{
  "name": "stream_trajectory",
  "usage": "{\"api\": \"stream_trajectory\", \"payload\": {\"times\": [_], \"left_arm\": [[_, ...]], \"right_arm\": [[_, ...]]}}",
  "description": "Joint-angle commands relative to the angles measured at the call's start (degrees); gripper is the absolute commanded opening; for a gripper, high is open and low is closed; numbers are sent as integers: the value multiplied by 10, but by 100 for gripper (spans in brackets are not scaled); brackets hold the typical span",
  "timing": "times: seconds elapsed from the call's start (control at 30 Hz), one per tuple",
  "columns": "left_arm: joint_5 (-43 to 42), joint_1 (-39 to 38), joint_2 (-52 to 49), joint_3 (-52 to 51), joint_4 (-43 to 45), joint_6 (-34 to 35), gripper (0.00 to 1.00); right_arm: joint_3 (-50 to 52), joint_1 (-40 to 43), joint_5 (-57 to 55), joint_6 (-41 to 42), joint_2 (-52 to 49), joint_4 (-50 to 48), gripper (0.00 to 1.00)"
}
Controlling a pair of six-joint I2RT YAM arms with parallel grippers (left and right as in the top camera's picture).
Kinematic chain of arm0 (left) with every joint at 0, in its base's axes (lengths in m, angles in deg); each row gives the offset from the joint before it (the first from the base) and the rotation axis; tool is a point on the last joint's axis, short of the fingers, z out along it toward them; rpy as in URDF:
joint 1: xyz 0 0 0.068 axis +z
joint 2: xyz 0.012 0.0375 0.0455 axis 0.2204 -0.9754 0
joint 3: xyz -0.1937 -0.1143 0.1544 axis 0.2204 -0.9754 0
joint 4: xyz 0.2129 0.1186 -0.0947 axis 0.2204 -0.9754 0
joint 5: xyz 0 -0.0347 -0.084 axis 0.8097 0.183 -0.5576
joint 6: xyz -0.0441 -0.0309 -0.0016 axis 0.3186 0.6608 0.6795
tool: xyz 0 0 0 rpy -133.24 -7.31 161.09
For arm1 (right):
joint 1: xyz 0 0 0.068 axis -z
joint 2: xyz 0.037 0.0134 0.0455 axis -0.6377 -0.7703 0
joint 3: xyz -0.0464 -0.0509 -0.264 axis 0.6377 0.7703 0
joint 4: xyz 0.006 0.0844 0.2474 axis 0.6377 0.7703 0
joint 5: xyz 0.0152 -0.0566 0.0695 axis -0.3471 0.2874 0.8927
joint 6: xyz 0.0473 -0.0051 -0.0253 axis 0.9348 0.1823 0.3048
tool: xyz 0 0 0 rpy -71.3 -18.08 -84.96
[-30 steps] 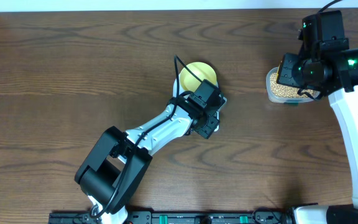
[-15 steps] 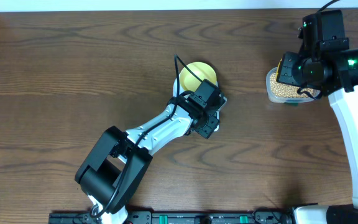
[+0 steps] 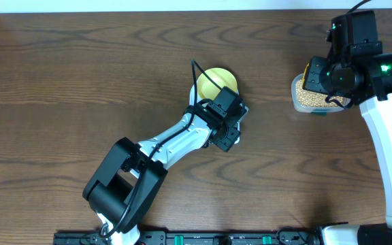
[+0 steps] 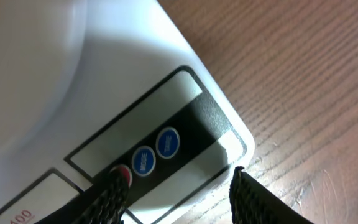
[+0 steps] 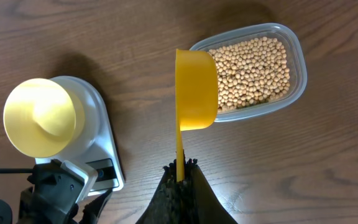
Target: Scoop item into bowl and weigh 50g on scale
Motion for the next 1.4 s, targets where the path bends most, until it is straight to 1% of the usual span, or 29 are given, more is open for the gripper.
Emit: {"api": "stream_trajectory", "payload": {"times": [0.0, 0.43, 0.57, 0.7, 0.83, 0.93, 1.13, 1.37], "left_arm": [[10, 1, -16, -22, -29, -1, 56], [11, 1, 150, -21, -50, 12, 56], [47, 1, 202, -21, -69, 34, 56], [99, 1, 236, -21, -132, 40, 56], [133, 1, 252, -21, -200, 44, 57], [141, 1, 252, -21, -226, 45, 57], [184, 4, 252, -21, -224, 51, 57], [181, 12, 266, -19, -238, 66, 57]], "right_arm": [[-10, 5, -9, 1, 12, -1, 1], [-10, 5, -28, -2, 12, -5, 1], [-10, 5, -40, -2, 12, -7, 1], [-10, 5, -41, -2, 12, -9, 1], [-10, 5, -43, -3, 12, -13, 1], [-10, 5, -52, -3, 12, -15, 1], [-10, 5, -52, -3, 12, -15, 1], [-10, 5, -52, -8, 12, -14, 1]]}}
